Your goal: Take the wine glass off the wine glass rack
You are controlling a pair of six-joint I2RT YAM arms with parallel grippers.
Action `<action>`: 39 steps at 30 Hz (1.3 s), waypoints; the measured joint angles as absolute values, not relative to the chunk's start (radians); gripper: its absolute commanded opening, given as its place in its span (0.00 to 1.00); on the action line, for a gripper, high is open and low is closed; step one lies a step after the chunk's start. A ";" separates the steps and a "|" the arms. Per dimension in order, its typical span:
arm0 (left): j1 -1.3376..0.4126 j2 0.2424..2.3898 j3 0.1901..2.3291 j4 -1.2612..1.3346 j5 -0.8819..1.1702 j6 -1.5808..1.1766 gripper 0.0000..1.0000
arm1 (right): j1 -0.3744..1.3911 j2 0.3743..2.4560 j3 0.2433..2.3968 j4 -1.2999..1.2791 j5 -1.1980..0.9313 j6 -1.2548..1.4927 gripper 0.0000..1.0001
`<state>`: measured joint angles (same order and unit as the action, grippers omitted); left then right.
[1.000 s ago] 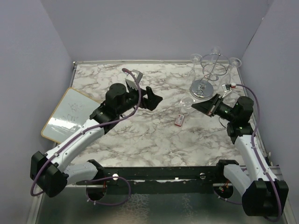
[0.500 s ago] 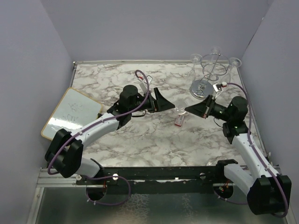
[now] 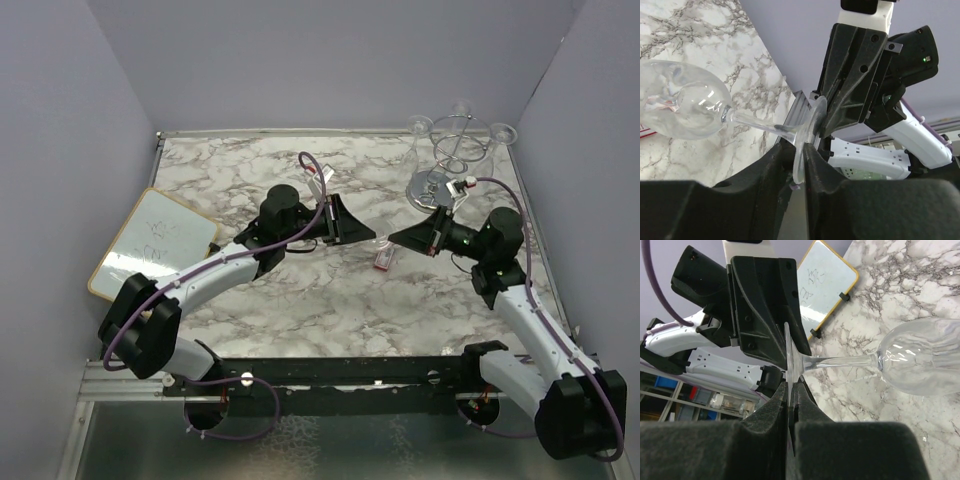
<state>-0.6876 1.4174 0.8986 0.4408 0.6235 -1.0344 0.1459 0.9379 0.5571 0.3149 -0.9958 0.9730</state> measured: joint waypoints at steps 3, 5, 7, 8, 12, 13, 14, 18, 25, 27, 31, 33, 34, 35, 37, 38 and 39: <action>-0.692 1.418 0.899 0.447 0.631 -1.030 0.04 | 0.157 0.945 0.557 0.311 -0.984 0.968 0.07; -0.694 1.418 0.898 0.448 0.635 -1.022 0.00 | 0.158 0.957 0.557 0.305 -0.981 0.962 0.11; -0.694 1.418 0.895 0.446 0.635 -1.014 0.00 | 0.158 0.971 0.557 0.304 -0.981 0.958 0.12; -0.694 1.418 0.893 0.444 0.635 -1.009 0.00 | 0.159 0.978 0.557 0.304 -0.982 0.955 0.12; -0.701 1.418 0.877 0.435 0.635 -0.986 0.00 | 0.171 1.011 0.560 0.307 -0.982 0.941 0.14; -0.703 1.418 0.873 0.433 0.636 -0.978 0.00 | 0.173 1.021 0.562 0.307 -0.983 0.938 0.15; -0.703 1.418 0.869 0.432 0.635 -0.972 0.00 | 0.177 1.028 0.563 0.308 -0.983 0.937 0.15; -0.707 1.417 0.867 0.431 0.635 -0.945 0.00 | 0.184 1.045 0.566 0.312 -0.991 0.937 0.15; -0.708 1.410 0.859 0.425 0.630 -0.907 0.34 | 0.196 1.086 0.567 0.345 -1.023 0.914 0.01; -0.707 1.407 0.859 0.425 0.629 -0.889 0.55 | 0.197 1.085 0.568 0.339 -1.027 0.884 0.01; -0.708 1.361 0.859 0.395 0.622 -0.845 0.76 | 0.202 1.055 0.571 0.302 -1.034 0.743 0.01; -0.707 1.314 0.873 0.318 0.601 -0.786 0.85 | 0.203 1.031 0.572 0.284 -1.037 0.648 0.01; -0.707 1.300 0.886 0.287 0.591 -0.766 0.87 | 0.205 1.020 0.572 0.279 -1.036 0.596 0.01; -0.707 1.283 0.913 0.226 0.569 -0.726 0.88 | 0.208 1.010 0.571 0.277 -1.034 0.550 0.01; -0.701 1.257 0.985 0.105 0.516 -0.650 0.89 | 0.211 0.990 0.564 0.290 -1.026 0.469 0.01; -0.697 1.242 1.023 0.046 0.485 -0.610 0.89 | 0.214 0.976 0.549 0.316 -1.022 0.429 0.01; -0.687 1.227 1.057 -0.006 0.459 -0.582 0.89 | 0.216 0.962 0.527 0.351 -1.023 0.392 0.01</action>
<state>-0.6868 1.2270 1.0573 -0.0059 0.4587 -0.5819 0.2165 0.9615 0.5270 0.3508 -1.0225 0.3920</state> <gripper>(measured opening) 0.888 0.029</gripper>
